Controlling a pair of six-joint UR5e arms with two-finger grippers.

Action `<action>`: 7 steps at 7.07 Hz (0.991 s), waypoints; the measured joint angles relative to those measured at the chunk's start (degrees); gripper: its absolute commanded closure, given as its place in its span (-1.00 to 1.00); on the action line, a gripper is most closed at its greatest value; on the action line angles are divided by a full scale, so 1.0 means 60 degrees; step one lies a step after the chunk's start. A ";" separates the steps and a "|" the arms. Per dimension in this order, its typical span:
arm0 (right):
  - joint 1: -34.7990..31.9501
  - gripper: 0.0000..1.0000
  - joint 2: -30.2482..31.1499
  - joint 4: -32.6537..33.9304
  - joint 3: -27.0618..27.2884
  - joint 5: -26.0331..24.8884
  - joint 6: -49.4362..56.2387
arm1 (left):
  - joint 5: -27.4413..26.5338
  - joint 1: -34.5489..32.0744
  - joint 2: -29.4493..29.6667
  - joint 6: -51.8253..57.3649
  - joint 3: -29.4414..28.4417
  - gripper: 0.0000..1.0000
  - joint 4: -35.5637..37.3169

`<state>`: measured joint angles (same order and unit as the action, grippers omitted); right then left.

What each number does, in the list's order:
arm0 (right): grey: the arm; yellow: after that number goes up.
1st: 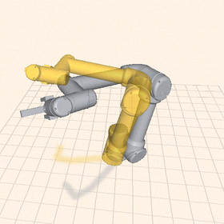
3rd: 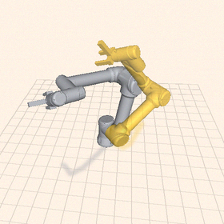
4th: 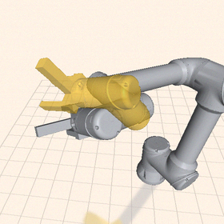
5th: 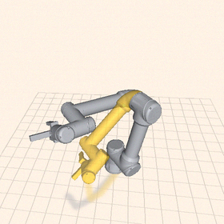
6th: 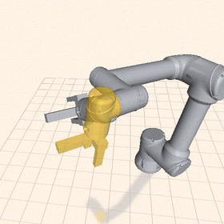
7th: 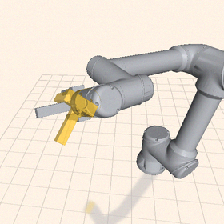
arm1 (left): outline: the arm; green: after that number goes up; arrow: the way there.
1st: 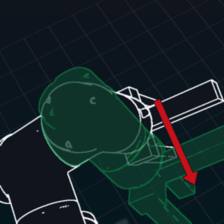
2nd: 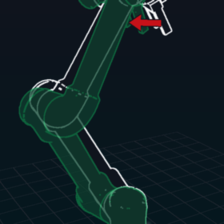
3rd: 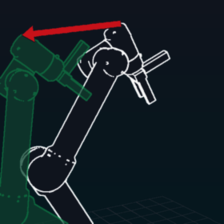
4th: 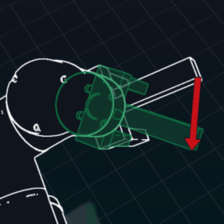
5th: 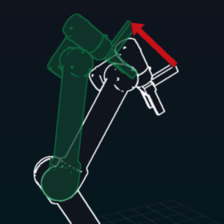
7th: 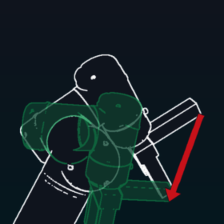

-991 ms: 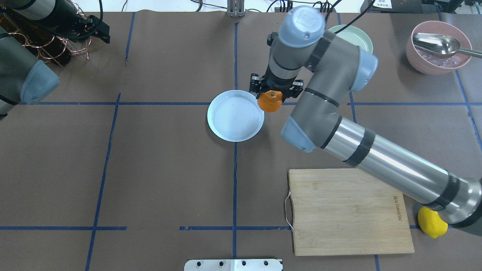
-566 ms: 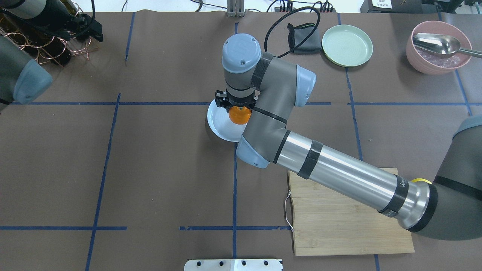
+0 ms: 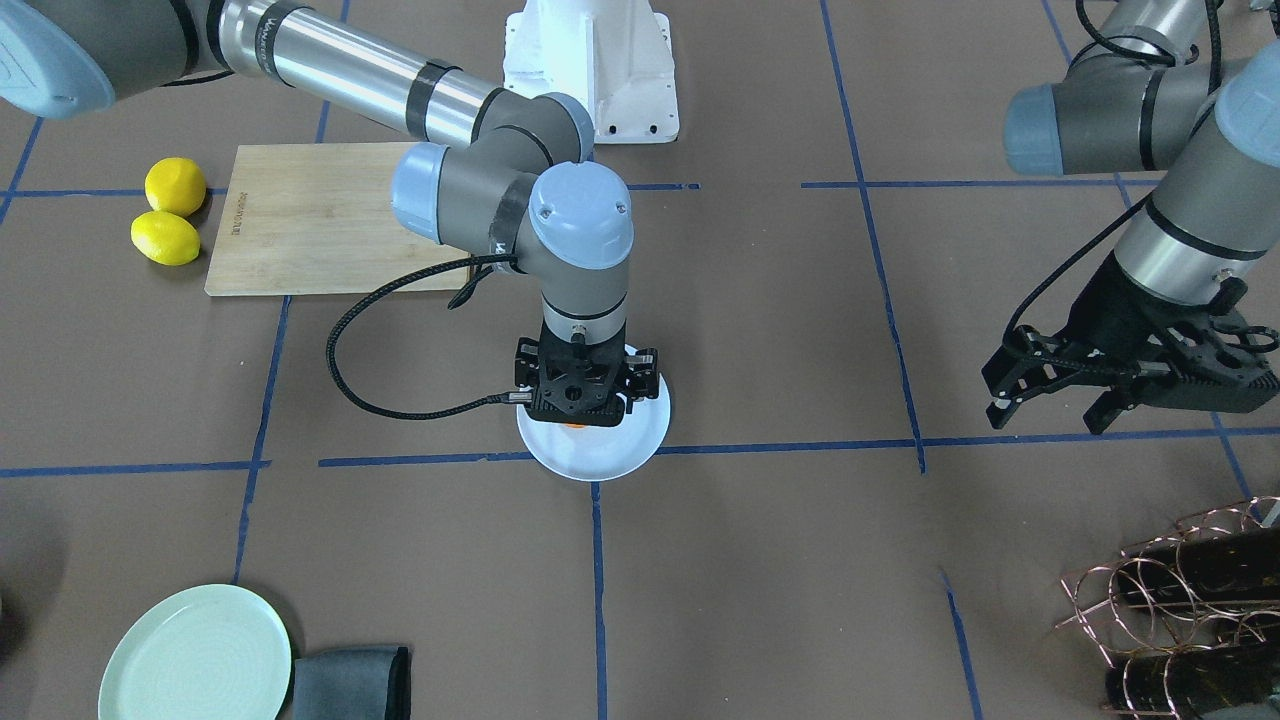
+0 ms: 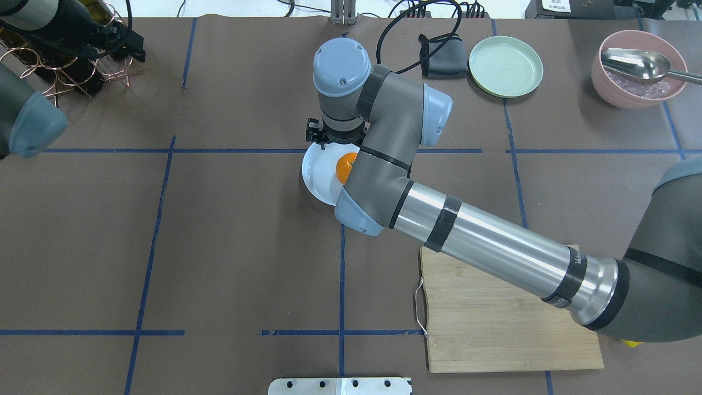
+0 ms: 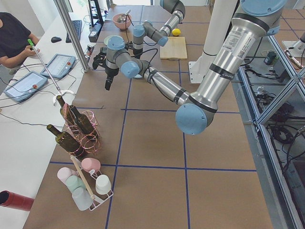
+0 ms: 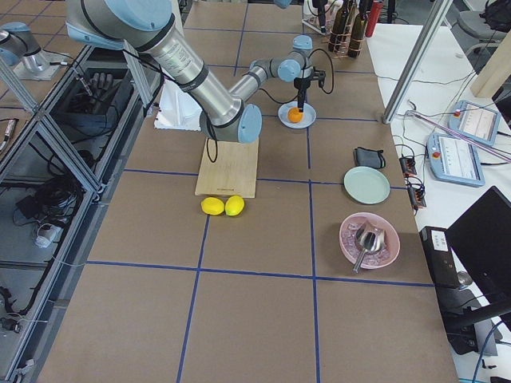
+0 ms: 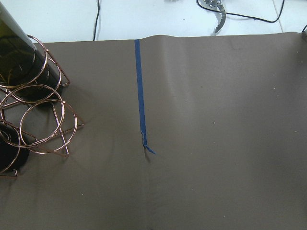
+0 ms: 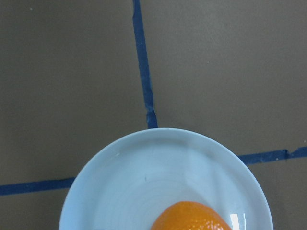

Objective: Pick orange to plate

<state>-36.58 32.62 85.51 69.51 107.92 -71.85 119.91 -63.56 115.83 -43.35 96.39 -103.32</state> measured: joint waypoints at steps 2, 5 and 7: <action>-0.1160 -1.00 0.0487 0.1611 0.1389 0.0923 0.1295 | 0.0118 -0.0636 -0.0376 0.1346 0.0211 -1.00 0.0453; -0.3298 -1.00 0.3160 0.4119 0.4899 0.1506 0.5374 | 0.0491 -0.2304 -0.1218 0.6286 0.0438 -1.00 0.2786; -0.5094 -1.00 0.4624 0.4303 0.5348 0.2585 0.8226 | 0.1191 -0.3437 -0.2136 0.7844 0.0324 -1.00 0.3193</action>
<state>-67.15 60.36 111.33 101.60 123.44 -22.49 127.05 -84.18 103.02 3.72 98.33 -84.16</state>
